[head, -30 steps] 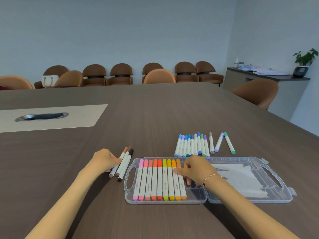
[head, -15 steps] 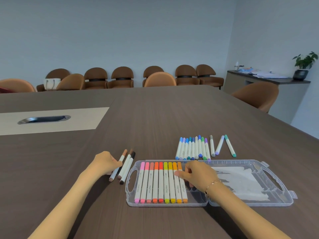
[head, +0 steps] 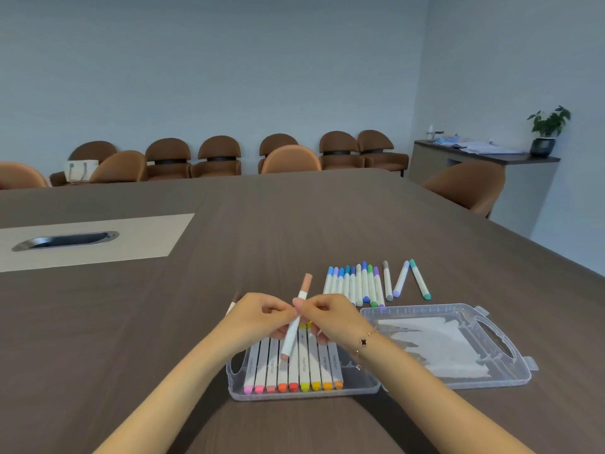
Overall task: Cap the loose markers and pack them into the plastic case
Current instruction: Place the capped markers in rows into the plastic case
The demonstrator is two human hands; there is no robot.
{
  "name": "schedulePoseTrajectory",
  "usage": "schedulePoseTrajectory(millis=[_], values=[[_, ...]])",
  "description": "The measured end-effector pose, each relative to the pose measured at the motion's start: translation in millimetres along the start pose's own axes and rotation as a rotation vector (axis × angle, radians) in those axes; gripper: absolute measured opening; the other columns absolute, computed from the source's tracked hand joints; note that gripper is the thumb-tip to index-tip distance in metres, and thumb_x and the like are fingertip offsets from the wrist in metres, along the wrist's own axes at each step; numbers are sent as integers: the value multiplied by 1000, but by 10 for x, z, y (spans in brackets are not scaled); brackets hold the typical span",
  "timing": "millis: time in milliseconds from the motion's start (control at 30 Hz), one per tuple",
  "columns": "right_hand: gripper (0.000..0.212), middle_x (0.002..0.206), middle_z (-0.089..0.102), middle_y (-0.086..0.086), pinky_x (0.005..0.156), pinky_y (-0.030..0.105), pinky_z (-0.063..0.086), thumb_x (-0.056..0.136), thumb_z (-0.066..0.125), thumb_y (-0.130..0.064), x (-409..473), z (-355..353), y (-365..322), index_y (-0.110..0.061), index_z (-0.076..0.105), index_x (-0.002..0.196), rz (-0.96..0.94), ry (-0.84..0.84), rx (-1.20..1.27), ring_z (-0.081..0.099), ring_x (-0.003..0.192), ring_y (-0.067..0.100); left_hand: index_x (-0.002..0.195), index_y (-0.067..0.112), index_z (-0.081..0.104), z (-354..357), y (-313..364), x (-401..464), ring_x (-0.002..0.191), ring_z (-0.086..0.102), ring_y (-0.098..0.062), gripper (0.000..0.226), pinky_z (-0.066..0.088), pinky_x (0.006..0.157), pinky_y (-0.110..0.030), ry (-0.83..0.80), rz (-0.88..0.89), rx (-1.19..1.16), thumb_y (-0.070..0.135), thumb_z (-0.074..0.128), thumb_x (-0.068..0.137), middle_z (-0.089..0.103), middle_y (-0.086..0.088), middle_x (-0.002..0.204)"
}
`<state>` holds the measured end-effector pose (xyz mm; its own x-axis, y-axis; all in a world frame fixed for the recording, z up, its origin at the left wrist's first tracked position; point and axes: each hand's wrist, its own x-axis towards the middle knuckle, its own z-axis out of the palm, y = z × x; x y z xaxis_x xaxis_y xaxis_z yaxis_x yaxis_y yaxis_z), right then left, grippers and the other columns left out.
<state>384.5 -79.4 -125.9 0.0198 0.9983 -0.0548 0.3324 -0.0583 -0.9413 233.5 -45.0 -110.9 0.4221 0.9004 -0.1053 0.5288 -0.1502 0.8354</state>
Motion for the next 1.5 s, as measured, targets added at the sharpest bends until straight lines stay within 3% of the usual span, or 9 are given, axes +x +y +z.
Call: schedulePoseTrajectory(millis=[133, 233, 333, 433, 667, 1067, 1267, 1367, 1500], values=[[26, 68, 56, -5, 53, 14, 43, 94, 51, -35, -6, -144, 20, -14, 65, 92, 66, 2, 0, 49, 57, 4, 90, 21, 73, -54, -30, -5, 77, 71, -8, 13, 58, 72, -22, 37, 8, 10, 31, 65, 87, 74, 4, 81], [35, 66, 55, -3, 52, 14, 39, 96, 47, -37, -27, -425, 31, -9, 66, 90, 165, -10, -106, 47, 56, 5, 87, 26, 69, -280, -134, 23, 75, 64, -2, 8, 46, 62, -13, 264, 5, 205, 32, 64, 87, 70, 10, 80], [33, 62, 57, -5, 52, 13, 38, 93, 52, -37, -45, -556, 119, -15, 62, 71, 263, -56, -285, 47, 53, 4, 88, 18, 67, -504, -345, 90, 73, 56, -4, 10, 37, 57, -12, 428, -84, 345, 27, 64, 87, 65, 6, 81], [28, 61, 57, -8, 49, 12, 35, 90, 58, -34, -30, -524, 197, -15, 60, 70, 280, -43, -325, 48, 47, 4, 79, 13, 60, -559, -535, 143, 72, 50, -16, 18, 38, 60, -22, 377, -203, 454, 28, 64, 87, 58, -3, 80], [33, 59, 57, -7, 54, 13, 36, 86, 62, -40, 12, -446, 325, -16, 56, 64, 248, 40, -481, 51, 54, 6, 64, 13, 54, -496, -742, 272, 56, 40, -16, 35, 34, 52, -22, 243, -341, 460, 39, 64, 85, 44, -5, 60], [36, 60, 50, -4, 59, 17, 41, 85, 60, -46, 39, -419, 401, -20, 49, 63, 204, 30, -716, 49, 56, 6, 76, 4, 69, -544, -846, 362, 66, 62, -19, 37, 53, 66, -27, 246, -412, 361, 39, 64, 87, 69, -10, 89], [35, 61, 53, -2, 57, 16, 41, 85, 62, -43, 21, -448, 388, -18, 53, 62, 173, 34, -605, 49, 56, 7, 88, 6, 72, -610, -741, 288, 84, 67, -19, 31, 56, 72, -25, 211, -420, 246, 37, 66, 85, 71, -8, 94], [29, 63, 55, -1, 58, 16, 42, 87, 59, -40, -10, -415, 300, -19, 57, 68, 61, 177, -375, 50, 58, 8, 76, 17, 72, -619, -507, 176, 77, 66, -16, 24, 55, 67, -24, 234, -270, 194, 38, 65, 86, 70, -4, 79], [24, 65, 59, -12, 48, 10, 39, 91, 53, -42, -135, -229, -4, -22, 67, 90, -15, 4, -39, 50, 50, 0, 75, 26, 72, -318, -38, -47, 67, 60, -5, 20, 45, 56, -14, 67, -53, 158, 42, 64, 85, 66, 8, 71]])
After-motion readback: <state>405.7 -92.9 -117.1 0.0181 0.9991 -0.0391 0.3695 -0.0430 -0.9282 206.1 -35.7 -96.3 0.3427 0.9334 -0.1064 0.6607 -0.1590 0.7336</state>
